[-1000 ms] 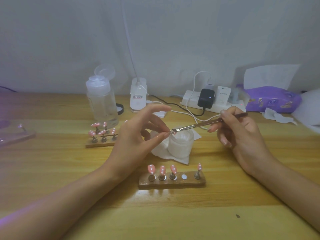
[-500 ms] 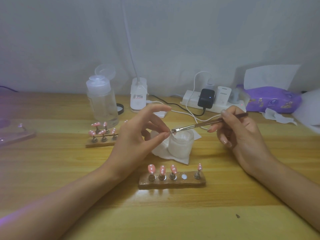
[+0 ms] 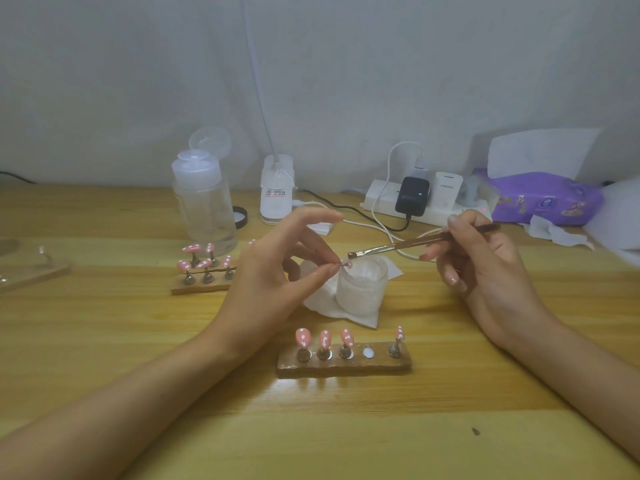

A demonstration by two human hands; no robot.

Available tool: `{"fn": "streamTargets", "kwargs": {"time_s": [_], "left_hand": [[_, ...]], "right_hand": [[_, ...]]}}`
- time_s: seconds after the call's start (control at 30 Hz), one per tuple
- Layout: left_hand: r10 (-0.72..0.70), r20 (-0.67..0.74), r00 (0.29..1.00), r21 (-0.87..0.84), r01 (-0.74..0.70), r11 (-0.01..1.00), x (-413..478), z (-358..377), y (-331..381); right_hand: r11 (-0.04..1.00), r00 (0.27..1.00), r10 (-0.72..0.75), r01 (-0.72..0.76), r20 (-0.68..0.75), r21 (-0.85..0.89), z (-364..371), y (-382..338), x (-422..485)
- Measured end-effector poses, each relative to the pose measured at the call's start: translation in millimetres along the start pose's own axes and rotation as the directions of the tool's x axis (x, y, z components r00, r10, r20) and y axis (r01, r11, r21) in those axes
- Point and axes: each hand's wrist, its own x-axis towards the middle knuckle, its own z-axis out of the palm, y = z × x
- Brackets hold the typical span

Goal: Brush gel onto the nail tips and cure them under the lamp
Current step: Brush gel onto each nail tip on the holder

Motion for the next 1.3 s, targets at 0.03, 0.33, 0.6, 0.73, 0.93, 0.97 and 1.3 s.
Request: {"fn": "streamTargets", "kwargs": {"time_s": [0.03, 0.33, 0.6, 0.73, 0.93, 0.97, 1.3], "left_hand": [[0.001, 0.0, 1.0, -0.004, -0.001, 1.0, -0.1, -0.1, 0.0], [0.001, 0.0, 1.0, 0.002, -0.001, 1.0, 0.0, -0.2, 0.4], [-0.008, -0.003, 1.0, -0.002, 0.008, 1.0, -0.4, 0.2, 0.1], [-0.021, 0.0, 1.0, -0.029, 0.021, 0.999, -0.7, -0.3, -1.0], [-0.031, 0.007, 0.999, -0.061, 0.031, 0.998, -0.6, -1.6, -3.8], [-0.035, 0.007, 0.999, -0.069, 0.036, 0.997, -0.6, -1.6, -4.5], [-0.04, 0.016, 0.999, -0.121, 0.042, 0.992, -0.7, -1.7, -6.3]], "right_hand": [[1.0, 1.0, -0.001, 0.001, 0.015, -0.01, 0.8, 0.3, -0.6], [1.0, 1.0, -0.001, 0.001, -0.001, -0.026, 1.8, -0.7, -2.6], [1.0, 1.0, -0.01, 0.01, 0.002, -0.02, 0.7, 0.4, -1.8], [0.999, 0.999, 0.013, -0.015, -0.047, -0.047, 0.6, 1.3, -1.1], [0.999, 1.0, -0.007, 0.006, -0.009, -0.054, 1.5, 0.8, -2.2], [0.998, 1.0, 0.002, -0.004, -0.028, -0.061, 1.3, 1.4, -1.8], [0.998, 0.998, 0.012, -0.016, -0.054, -0.062, 0.8, 1.8, -1.4]]}}
